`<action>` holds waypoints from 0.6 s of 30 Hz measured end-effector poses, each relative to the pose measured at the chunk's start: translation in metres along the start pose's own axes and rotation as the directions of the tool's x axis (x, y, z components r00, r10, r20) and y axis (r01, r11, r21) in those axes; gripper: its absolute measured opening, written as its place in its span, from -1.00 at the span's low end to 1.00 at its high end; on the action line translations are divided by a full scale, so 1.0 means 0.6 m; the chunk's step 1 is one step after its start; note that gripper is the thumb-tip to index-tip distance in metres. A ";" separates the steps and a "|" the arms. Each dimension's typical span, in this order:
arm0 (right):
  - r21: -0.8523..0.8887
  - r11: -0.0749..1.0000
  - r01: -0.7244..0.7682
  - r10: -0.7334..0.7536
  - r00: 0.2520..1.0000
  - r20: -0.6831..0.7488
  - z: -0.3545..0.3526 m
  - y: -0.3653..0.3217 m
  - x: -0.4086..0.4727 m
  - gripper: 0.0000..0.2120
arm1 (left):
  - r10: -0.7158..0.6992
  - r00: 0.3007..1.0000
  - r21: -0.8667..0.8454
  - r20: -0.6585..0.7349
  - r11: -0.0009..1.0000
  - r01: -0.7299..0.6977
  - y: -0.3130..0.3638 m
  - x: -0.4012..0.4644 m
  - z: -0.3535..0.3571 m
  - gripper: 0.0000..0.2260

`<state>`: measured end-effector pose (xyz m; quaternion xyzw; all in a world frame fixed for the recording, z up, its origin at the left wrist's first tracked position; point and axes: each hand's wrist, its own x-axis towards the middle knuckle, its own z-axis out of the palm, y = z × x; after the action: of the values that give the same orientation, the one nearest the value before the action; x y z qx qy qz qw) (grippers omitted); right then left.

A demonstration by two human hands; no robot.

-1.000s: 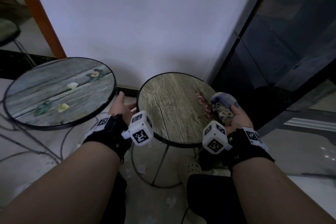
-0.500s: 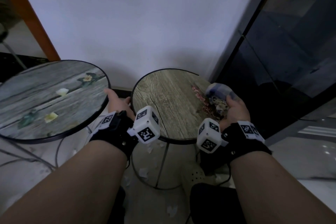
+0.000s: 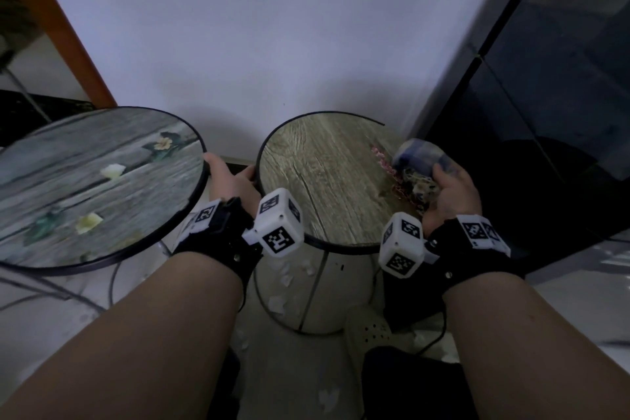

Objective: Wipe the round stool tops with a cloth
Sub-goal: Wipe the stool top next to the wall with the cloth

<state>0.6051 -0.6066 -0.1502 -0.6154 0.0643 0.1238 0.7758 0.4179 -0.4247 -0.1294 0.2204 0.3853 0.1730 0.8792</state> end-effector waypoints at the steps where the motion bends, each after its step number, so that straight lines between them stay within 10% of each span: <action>1: -0.004 1.000 0.004 -0.004 1.000 0.002 0.000 0.000 -0.003 -0.85 | 0.010 1.000 -0.018 0.021 1.000 -0.010 -0.002 0.001 -0.005 -0.17; 12: -0.125 0.983 0.135 -0.125 0.988 0.085 -0.006 -0.022 -0.068 -0.85 | 0.122 0.986 -0.041 -0.117 0.991 -0.128 -0.004 -0.099 -0.049 -0.25; 18: -0.154 0.982 -0.108 0.139 0.969 0.206 0.005 -0.042 -0.151 -0.69 | 0.174 0.975 -0.132 -0.141 0.972 -0.192 0.014 -0.195 -0.069 -0.28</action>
<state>0.5245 -0.6190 -0.1027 -0.6466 0.0090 0.2424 0.7232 0.3101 -0.4625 -0.0795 0.1791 0.4053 0.2947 0.8467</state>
